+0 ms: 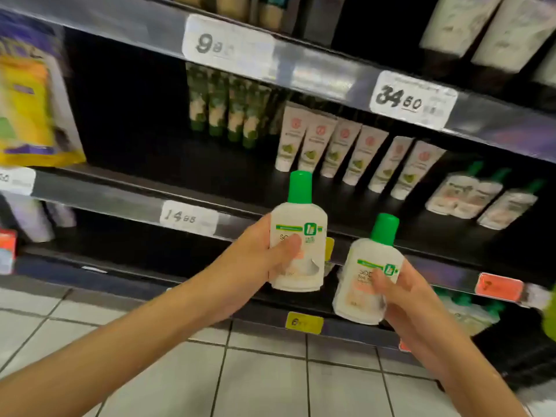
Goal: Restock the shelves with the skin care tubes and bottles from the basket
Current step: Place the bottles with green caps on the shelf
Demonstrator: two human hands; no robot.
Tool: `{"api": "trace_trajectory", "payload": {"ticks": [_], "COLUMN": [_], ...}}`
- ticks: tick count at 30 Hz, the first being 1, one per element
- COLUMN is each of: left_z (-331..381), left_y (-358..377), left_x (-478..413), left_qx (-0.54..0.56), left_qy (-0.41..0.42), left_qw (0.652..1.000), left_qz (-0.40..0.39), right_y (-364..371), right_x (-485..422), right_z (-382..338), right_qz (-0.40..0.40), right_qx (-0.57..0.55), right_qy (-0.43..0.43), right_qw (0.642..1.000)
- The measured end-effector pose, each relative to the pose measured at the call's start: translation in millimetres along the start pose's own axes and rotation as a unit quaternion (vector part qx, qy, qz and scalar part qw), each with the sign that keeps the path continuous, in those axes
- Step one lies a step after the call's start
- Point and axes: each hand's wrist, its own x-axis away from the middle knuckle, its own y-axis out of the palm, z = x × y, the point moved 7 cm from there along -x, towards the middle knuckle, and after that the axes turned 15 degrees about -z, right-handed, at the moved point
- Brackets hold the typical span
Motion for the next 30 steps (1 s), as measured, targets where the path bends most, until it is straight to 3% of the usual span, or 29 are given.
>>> {"api": "trace_trajectory", "payload": {"ticks": [7,15,23,30], "left_z": [-11,-12,-38,-57], "left_y": [74,111,119,139], "left_x": [-76,-151,-213,-268], "left_qx": [0.076,-0.088,-0.143,-0.238], "left_qy": [-0.032,0.014,0.005,-0.009], "left_qw": [0.996,0.996,0.989,0.97], "left_qz": [-0.021,0.014,0.045,0.046], "right_y": [-109,-220,-272,-283], "right_x": [21,11,-4,-14], "right_z": [-36,-73,-62,-62], "right_qz": [0.122,0.318,0.388,0.439], "right_qx": [-0.08,0.057,0.201,0.233], "right_qy": [-0.082,-0.153,-0.125,-0.14], "right_qw": [0.986,0.934,0.891,0.857]}}
